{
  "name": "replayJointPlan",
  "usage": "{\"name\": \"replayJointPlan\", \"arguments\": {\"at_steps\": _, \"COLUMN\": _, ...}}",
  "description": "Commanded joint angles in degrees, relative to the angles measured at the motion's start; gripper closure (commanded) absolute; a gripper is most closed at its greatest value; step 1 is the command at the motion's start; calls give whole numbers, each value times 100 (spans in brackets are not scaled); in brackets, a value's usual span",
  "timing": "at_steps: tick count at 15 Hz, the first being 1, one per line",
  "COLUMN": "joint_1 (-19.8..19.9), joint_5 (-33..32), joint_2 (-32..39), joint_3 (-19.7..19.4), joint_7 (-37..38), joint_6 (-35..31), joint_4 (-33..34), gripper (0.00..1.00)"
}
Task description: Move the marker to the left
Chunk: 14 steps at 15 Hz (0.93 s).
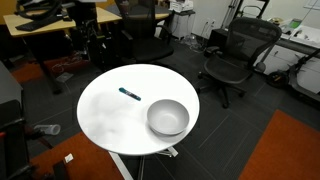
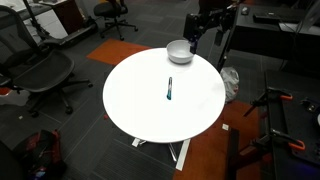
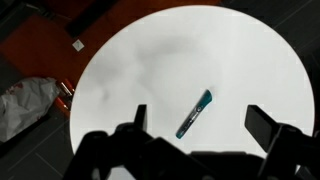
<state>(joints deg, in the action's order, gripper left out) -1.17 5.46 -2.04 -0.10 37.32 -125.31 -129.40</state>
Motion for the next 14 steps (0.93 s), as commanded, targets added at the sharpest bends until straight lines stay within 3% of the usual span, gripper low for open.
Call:
{"name": "replayJointPlan", "arguments": {"at_steps": 1, "joint_1": -2, "joint_5": -135, "joint_2": 520, "joint_3": 78, "joint_7": 1065, "joint_6": -168, "joint_4": 371, "gripper": 0}}
{"name": "replayJointPlan", "arguments": {"at_steps": 8, "joint_1": -245, "joint_5": -397, "joint_2": 1350, "joint_3": -19, "joint_7": 2605, "joint_6": -672, "joint_4": 698, "gripper": 0}}
{"name": "replayJointPlan", "arguments": {"at_steps": 14, "joint_1": -407, "joint_5": -687, "joint_2": 2030, "joint_3": -152, "joint_7": 3273, "joint_6": -1111, "joint_4": 916, "gripper": 0}}
